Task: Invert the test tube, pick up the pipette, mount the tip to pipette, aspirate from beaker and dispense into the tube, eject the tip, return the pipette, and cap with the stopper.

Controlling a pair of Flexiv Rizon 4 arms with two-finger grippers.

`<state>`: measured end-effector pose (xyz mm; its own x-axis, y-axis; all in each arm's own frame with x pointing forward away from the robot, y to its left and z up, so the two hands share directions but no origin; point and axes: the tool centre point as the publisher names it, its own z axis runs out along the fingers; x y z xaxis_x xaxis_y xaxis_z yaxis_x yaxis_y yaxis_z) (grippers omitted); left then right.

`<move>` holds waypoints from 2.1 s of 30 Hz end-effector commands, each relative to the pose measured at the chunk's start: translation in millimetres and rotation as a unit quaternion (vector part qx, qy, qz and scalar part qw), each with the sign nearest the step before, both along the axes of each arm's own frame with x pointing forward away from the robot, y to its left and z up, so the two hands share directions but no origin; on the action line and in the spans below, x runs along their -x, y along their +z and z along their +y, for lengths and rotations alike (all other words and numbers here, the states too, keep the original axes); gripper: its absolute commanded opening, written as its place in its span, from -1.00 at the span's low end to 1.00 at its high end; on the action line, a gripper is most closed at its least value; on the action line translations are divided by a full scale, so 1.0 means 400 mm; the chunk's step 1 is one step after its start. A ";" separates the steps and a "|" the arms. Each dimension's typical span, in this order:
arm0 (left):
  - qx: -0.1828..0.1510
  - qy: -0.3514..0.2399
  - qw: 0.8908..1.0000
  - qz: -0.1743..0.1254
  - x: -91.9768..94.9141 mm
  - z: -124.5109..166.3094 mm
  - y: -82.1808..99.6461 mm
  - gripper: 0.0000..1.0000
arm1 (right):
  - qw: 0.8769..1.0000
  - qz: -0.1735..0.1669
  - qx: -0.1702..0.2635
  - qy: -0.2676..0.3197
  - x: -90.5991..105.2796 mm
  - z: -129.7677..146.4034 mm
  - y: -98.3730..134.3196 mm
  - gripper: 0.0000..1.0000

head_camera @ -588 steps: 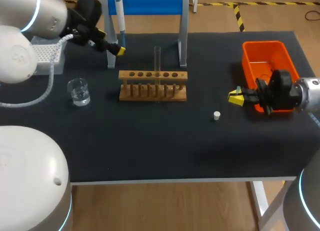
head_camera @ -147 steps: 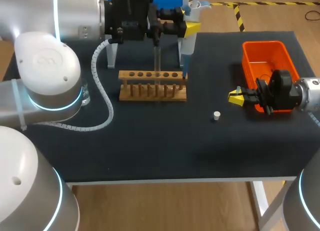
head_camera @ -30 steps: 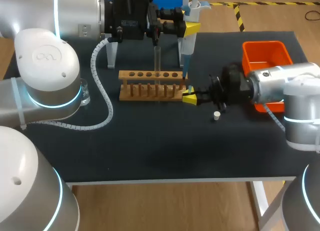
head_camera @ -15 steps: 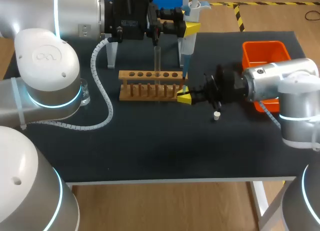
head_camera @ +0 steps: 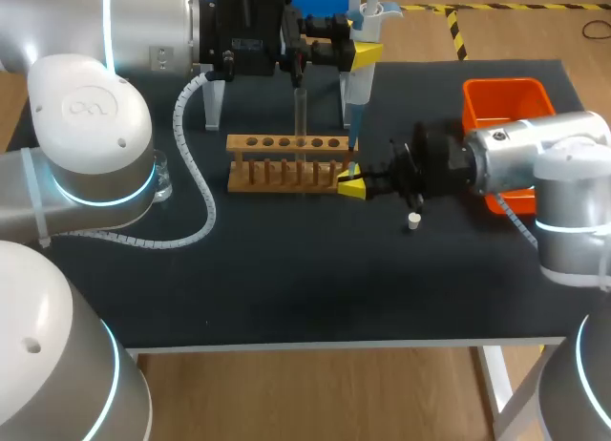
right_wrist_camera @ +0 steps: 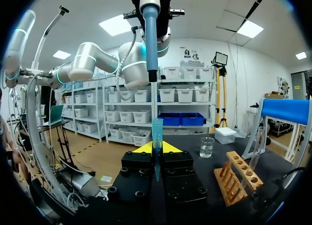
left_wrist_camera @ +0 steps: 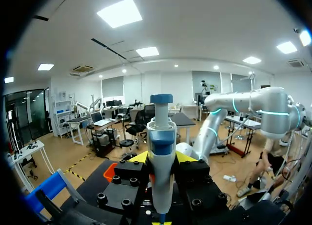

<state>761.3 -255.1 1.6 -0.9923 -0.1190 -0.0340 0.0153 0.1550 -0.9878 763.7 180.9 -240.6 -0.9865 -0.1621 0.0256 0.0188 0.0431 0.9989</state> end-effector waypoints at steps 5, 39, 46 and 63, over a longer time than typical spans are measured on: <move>0.001 -0.002 1.000 0.000 -0.001 0.005 0.000 -1.00 | 1.000 0.005 -0.005 -0.004 0.009 -0.003 0.012 -1.00; 0.001 -0.002 1.000 0.000 -0.001 0.005 0.000 -1.00 | 1.000 0.000 -0.004 -0.005 0.031 0.002 0.044 -1.00; 0.001 -0.002 1.000 0.000 -0.001 0.005 0.000 -1.00 | 1.000 0.001 -0.005 -0.007 0.024 0.008 0.047 -1.00; 0.001 -0.002 1.000 0.000 -0.001 0.005 0.000 -1.00 | 1.000 0.001 -0.013 -0.013 0.007 0.014 0.064 -1.00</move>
<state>761.3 -255.1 1.6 -0.9923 -0.1190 -0.0340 0.0153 0.1550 -0.9878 760.7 186.4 -215.7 -0.9903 -0.1371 0.0232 0.0213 0.0152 0.9997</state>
